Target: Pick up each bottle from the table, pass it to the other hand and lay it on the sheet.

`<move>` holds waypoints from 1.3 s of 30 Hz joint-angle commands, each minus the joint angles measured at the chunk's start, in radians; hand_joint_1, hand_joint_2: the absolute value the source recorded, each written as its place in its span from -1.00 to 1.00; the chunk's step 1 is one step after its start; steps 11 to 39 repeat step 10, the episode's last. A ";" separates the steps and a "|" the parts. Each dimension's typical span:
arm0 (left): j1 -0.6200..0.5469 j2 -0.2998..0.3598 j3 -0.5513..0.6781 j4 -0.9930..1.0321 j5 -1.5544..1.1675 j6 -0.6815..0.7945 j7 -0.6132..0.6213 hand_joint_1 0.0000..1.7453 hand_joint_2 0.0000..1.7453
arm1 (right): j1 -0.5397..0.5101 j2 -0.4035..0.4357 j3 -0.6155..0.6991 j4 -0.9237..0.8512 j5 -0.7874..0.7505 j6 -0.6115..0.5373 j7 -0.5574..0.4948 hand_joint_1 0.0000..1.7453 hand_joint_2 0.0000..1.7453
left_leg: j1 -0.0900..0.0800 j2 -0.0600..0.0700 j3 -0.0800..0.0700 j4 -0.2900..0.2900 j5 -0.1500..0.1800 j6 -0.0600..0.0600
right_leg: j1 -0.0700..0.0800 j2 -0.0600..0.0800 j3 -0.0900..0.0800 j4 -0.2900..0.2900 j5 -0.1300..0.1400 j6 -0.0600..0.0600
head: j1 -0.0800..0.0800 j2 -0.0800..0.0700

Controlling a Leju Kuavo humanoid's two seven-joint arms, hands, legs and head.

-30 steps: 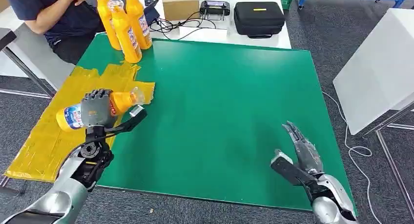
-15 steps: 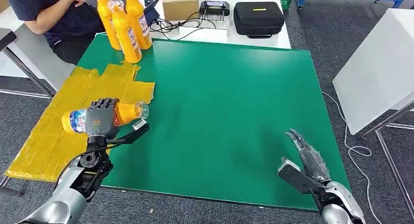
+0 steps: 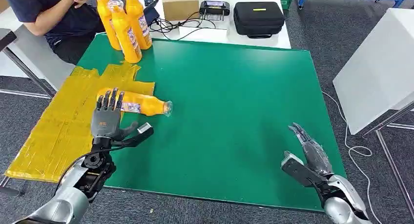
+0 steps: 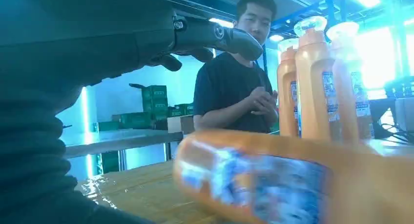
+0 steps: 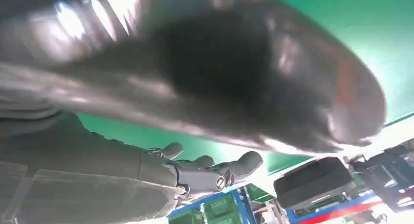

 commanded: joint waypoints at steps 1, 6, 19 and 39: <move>-0.021 -0.027 0.052 0.042 0.015 0.011 -0.033 -1.00 -1.00 | -0.011 0.059 0.037 0.056 0.022 -0.020 0.008 -1.00 -1.00 | 0.002 0.001 0.004 -0.001 -0.001 -0.002 | 0.001 0.003 0.005 -0.002 -0.001 -0.002 | 0.000 0.000; -0.046 -0.115 0.270 0.077 0.369 0.011 -0.332 -1.00 -1.00 | -0.020 0.102 0.017 0.073 -0.006 -0.018 -0.051 -1.00 -1.00 | 0.001 0.001 0.002 -0.001 -0.001 -0.001 | 0.001 0.002 0.003 -0.001 0.000 -0.001 | 0.000 0.000; -0.078 -0.133 0.296 0.085 0.482 -0.026 -0.397 -1.00 -1.00 | -0.024 0.134 0.006 0.067 -0.019 -0.017 -0.079 -1.00 -1.00 | 0.003 0.000 0.007 0.000 -0.003 -0.004 | 0.002 0.003 0.008 -0.002 -0.002 -0.003 | 0.000 0.000; -0.078 -0.133 0.296 0.085 0.482 -0.026 -0.397 -1.00 -1.00 | -0.024 0.134 0.006 0.067 -0.019 -0.017 -0.079 -1.00 -1.00 | 0.003 0.000 0.007 0.000 -0.003 -0.004 | 0.002 0.003 0.008 -0.002 -0.002 -0.003 | 0.000 0.000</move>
